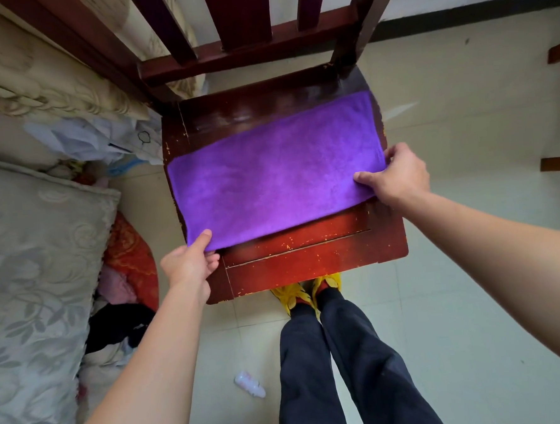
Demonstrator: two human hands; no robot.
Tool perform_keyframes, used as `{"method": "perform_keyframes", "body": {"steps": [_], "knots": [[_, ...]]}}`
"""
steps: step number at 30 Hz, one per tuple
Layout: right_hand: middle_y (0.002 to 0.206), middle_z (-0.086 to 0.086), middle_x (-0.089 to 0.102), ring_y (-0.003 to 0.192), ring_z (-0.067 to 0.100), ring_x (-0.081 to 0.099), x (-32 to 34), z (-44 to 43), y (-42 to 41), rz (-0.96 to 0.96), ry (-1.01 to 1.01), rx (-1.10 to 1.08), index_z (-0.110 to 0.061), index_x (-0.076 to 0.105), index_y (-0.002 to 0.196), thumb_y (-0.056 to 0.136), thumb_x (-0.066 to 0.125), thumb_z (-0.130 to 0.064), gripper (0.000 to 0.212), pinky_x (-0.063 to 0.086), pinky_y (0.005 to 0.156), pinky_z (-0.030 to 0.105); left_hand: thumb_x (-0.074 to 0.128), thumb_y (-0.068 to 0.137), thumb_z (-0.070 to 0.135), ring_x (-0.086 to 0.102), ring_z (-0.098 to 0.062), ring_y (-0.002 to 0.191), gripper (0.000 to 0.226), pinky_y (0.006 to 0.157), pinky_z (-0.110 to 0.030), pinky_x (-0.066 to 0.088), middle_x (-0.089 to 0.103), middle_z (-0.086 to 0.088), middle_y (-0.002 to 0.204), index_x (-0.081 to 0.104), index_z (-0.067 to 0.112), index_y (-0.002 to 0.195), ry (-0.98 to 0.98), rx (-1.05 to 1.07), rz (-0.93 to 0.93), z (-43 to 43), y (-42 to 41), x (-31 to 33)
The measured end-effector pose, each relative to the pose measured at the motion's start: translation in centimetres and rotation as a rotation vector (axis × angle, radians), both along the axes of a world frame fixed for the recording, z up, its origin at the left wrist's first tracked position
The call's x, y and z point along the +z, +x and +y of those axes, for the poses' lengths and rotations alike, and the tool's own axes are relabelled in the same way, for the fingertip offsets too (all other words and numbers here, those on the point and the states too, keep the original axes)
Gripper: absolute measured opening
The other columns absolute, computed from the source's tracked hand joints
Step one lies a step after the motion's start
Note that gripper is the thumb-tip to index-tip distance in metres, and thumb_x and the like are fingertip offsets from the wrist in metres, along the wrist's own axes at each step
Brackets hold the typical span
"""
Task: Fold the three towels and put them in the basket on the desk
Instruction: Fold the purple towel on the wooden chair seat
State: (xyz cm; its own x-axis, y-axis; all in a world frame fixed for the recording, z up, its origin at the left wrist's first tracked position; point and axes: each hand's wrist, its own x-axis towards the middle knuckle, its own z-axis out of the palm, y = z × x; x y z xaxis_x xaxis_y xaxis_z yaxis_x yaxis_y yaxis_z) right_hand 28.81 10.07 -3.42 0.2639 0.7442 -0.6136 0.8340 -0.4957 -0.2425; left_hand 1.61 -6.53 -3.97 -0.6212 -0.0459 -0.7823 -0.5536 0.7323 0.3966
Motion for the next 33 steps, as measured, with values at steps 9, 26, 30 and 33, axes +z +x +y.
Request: {"method": "perform_keyframes", "body": {"steps": [9,26,30,33], "knots": [[0.072,-0.002,0.055,0.061,0.014,0.052,0.1,3.2,-0.5,0.350,-0.101,-0.345,-0.024,0.043,0.067,0.061,0.088,-0.032,0.047,0.045,0.054,0.030,0.064,0.081,0.009,0.057,-0.021,0.073,0.022,0.078,-0.030,0.047,0.060,-0.008,0.085,0.068,0.015,0.102,0.129,-1.044,0.551,3.8,0.0,1.1],[0.079,0.015,0.067,0.067,0.017,0.058,9.0,1.3,-4.3,0.720,-0.035,0.191,-0.020,0.054,0.107,0.075,0.079,-0.008,0.042,0.053,0.066,0.036,0.051,0.093,0.006,0.056,-0.015,0.054,0.038,0.040,-0.018,0.043,0.060,-0.005,0.071,0.047,0.015,0.130,0.228,-0.417,-0.059,7.3,-0.7,0.8],[0.062,-0.008,0.049,0.064,0.017,0.051,6.8,-2.3,-10.2,0.521,0.056,0.498,-0.024,0.050,0.113,0.074,0.075,-0.024,0.047,0.041,0.066,0.031,0.048,0.094,0.006,0.056,-0.013,0.052,0.027,0.039,-0.016,0.045,0.058,-0.005,0.071,0.050,0.014,0.119,0.201,-0.343,-0.024,5.5,-2.6,1.5],[0.077,0.000,0.062,0.087,0.030,0.058,5.3,-4.8,-14.0,0.443,0.058,0.642,-0.022,0.044,0.123,0.078,0.068,-0.025,0.051,0.046,0.075,0.038,0.047,0.096,0.007,0.057,-0.010,0.048,0.017,0.039,-0.017,0.045,0.057,-0.005,0.071,0.050,0.015,0.111,0.176,-0.310,-0.048,3.8,-4.1,1.7]]}}
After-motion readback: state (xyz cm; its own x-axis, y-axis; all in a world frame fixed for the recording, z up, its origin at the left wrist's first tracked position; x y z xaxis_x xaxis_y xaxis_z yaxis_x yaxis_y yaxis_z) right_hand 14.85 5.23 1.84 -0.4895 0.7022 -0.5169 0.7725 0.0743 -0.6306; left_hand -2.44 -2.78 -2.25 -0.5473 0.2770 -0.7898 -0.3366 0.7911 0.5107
